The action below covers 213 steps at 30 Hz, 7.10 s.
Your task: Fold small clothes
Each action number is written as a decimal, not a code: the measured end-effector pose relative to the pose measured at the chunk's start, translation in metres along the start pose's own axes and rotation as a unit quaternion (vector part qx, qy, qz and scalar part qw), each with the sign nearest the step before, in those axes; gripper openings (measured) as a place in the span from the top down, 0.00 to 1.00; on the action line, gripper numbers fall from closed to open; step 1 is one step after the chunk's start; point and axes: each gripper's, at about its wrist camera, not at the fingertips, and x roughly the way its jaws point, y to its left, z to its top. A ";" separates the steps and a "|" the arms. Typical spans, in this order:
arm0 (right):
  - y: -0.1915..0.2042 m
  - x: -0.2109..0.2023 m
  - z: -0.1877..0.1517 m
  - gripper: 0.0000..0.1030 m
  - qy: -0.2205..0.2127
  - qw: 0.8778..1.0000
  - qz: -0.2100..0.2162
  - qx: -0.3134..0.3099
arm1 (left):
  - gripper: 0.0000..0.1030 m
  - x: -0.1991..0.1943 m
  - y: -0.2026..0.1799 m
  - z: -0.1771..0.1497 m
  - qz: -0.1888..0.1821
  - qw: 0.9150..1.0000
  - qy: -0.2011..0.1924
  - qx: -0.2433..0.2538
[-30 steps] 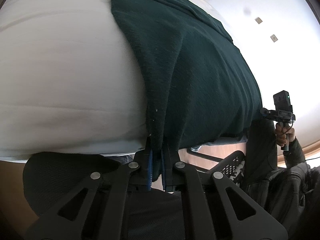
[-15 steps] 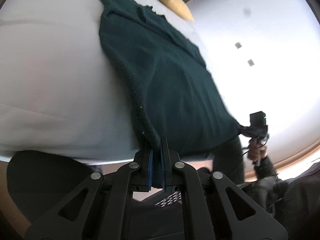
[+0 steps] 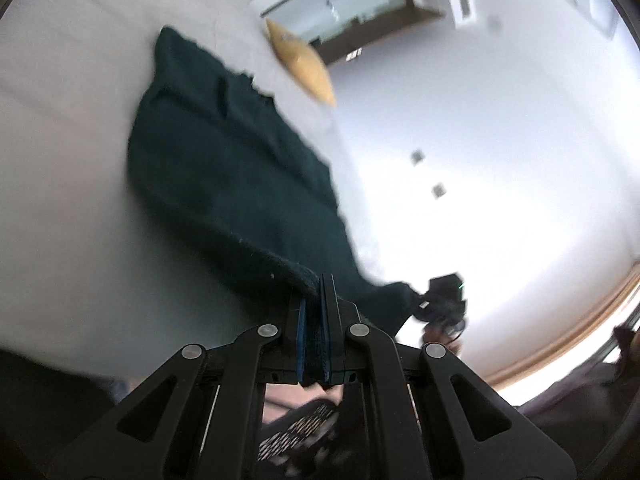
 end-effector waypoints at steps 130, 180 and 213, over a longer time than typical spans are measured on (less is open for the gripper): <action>-0.078 0.083 0.141 0.94 -0.092 0.976 -0.183 0.077 | 0.96 0.073 0.120 0.160 0.264 0.963 -0.032 0.043; -0.055 0.029 0.132 0.72 -0.142 0.956 -0.244 0.083 | 0.88 0.043 0.100 0.197 0.347 0.937 -0.033 0.030; -0.024 0.241 0.243 0.91 -0.079 0.993 -0.054 0.076 | 0.88 0.208 0.129 0.258 0.255 0.962 -0.031 0.090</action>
